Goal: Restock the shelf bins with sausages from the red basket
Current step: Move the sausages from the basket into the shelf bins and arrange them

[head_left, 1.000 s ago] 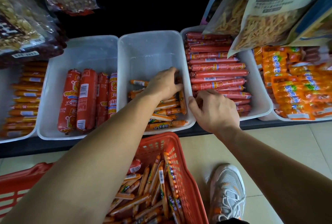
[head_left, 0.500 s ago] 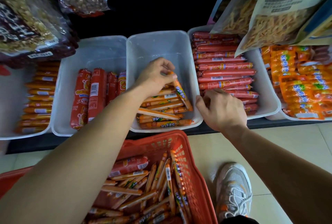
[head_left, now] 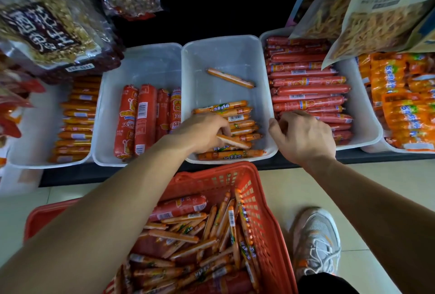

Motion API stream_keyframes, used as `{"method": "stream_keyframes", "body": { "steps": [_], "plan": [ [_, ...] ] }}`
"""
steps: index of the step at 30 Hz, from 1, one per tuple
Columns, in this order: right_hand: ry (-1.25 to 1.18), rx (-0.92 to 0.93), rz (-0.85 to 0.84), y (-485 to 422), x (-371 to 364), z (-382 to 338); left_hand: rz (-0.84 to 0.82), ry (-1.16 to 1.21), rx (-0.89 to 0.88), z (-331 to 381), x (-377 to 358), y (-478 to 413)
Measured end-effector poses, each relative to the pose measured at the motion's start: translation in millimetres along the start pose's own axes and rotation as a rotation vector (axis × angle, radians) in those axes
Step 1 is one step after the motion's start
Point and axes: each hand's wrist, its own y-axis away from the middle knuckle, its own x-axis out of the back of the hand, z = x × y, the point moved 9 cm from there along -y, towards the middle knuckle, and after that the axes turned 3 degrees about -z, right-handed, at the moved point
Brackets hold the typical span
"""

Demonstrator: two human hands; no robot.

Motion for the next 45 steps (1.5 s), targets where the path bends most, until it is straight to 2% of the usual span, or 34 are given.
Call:
{"method": "stream_keyframes", "body": {
  "steps": [3,8,13,19,22,26,32,36,38,41,45],
  "plan": [
    [0.004,0.01,0.013,0,1,-1,0.092,0.199,0.013,0,5,-6],
    [0.018,0.015,0.022,1,2,0,0.185,0.059,0.028,6,11,-15],
    [0.022,0.018,0.014,0,0,0,-0.03,-0.012,0.148,-6,-23,-28],
    [0.042,0.01,-0.109,0,1,-4,0.009,0.064,0.009,17,-10,-12],
    [0.159,0.029,-0.171,-1,12,-15,0.094,0.164,0.023,16,16,20],
    [0.339,0.091,-0.313,-6,50,-44,0.108,0.222,0.083,5,40,96],
    [0.416,0.327,-0.504,23,110,-135,0.254,0.314,0.254,-28,59,230],
    [0.402,0.466,-0.577,84,107,-194,0.286,0.457,0.312,-46,23,292],
    [0.359,0.512,-0.596,116,90,-215,0.268,0.445,0.338,-54,-6,309],
    [0.322,0.536,-0.657,158,42,-226,0.209,0.453,0.376,-71,-60,317],
    [0.314,0.518,-0.839,207,-47,-214,0.042,0.445,0.413,-92,-136,315]
  ]
}}
